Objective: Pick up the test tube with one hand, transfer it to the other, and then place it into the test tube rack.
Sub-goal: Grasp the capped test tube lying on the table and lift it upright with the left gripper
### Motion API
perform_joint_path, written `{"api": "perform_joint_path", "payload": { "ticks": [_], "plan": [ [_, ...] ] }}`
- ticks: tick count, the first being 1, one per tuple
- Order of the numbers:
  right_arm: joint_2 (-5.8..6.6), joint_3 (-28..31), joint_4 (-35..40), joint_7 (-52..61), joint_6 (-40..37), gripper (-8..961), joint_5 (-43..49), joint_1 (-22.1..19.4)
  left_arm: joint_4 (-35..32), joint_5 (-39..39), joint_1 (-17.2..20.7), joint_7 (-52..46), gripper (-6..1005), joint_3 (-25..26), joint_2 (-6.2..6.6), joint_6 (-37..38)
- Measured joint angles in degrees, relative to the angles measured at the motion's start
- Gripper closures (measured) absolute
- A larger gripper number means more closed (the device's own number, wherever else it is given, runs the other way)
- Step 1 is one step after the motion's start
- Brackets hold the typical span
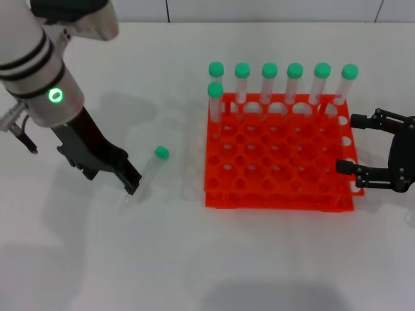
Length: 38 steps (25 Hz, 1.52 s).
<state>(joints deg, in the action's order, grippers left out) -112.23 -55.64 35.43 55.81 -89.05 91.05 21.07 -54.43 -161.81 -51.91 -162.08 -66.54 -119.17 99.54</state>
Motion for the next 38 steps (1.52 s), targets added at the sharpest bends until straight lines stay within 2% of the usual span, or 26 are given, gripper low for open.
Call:
{"api": "perform_joint_path", "payload": {
  "ticks": [5,8,14,19,29,38],
  "plan": [
    [-0.14,0.0,0.03,0.17,-0.24,110,0.01,0.08,1.99,0.41,1.28,-2.09,140,-5.89,-0.35,-4.8],
    [-0.26,-0.15,0.04,0.25,-0.24,110,0.01,0.34,2.0,2.11,1.85,-2.46,141,-7.69,-0.38,-6.33],
    [-0.31,-0.21,0.1,0.28,-0.53,110,-0.01,0.46,1.86,4.06,2.27,-2.56,141,-8.82,-0.4,-9.04],
    [-0.37,-0.01,0.1,0.27,-0.52,110,-0.01,0.47,2.0,6.75,2.39,-2.6,141,-11.7,-0.39,-10.93],
    [-0.68,0.04,0.53,0.27,-0.58,111,-0.01,0.05,2.31,8.38,2.97,-2.63,141,-12.01,-0.43,-10.92],
    [-0.7,-0.04,0.5,0.38,-0.47,111,0.01,-0.05,3.34,9.02,2.67,-4.64,422,-15.82,-0.38,-10.3]
  ]
}}
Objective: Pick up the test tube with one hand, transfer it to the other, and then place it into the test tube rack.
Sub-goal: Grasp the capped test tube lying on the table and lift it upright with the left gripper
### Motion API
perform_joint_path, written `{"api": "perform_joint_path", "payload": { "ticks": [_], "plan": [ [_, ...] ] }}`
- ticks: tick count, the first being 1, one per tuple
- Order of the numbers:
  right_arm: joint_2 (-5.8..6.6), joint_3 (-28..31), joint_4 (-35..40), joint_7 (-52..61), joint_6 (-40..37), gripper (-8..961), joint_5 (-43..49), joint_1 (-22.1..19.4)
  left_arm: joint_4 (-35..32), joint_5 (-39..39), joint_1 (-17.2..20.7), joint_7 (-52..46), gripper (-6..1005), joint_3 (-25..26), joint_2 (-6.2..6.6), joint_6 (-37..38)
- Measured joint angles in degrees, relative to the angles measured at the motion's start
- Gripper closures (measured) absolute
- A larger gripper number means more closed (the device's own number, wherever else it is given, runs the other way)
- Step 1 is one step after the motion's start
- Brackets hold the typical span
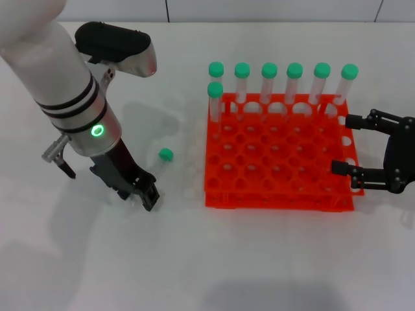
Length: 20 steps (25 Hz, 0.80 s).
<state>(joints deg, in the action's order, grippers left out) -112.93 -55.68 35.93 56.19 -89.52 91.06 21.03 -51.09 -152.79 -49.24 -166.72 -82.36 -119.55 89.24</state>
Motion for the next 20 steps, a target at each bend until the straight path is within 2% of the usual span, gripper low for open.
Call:
{"api": "perform_joint_path", "payload": {
  "ticks": [2,11,20],
  "plan": [
    [-0.03,-0.06,0.06,0.07,0.14,111,0.02,-0.03,0.03,-0.42,-0.22,-0.3,485,-0.09,0.06,0.18],
    [-0.02,0.04,0.12,0.14,0.01,111,0.01,-0.11,0.03,-0.37,-0.12,-0.58,500,-0.7,-0.04,-0.23],
    [0.0,0.05,0.19,0.15,-0.05,112,-0.25,-0.12,0.05,-0.26,0.18,-0.69,660,-2.09,-0.07,-0.46]
  ]
}}
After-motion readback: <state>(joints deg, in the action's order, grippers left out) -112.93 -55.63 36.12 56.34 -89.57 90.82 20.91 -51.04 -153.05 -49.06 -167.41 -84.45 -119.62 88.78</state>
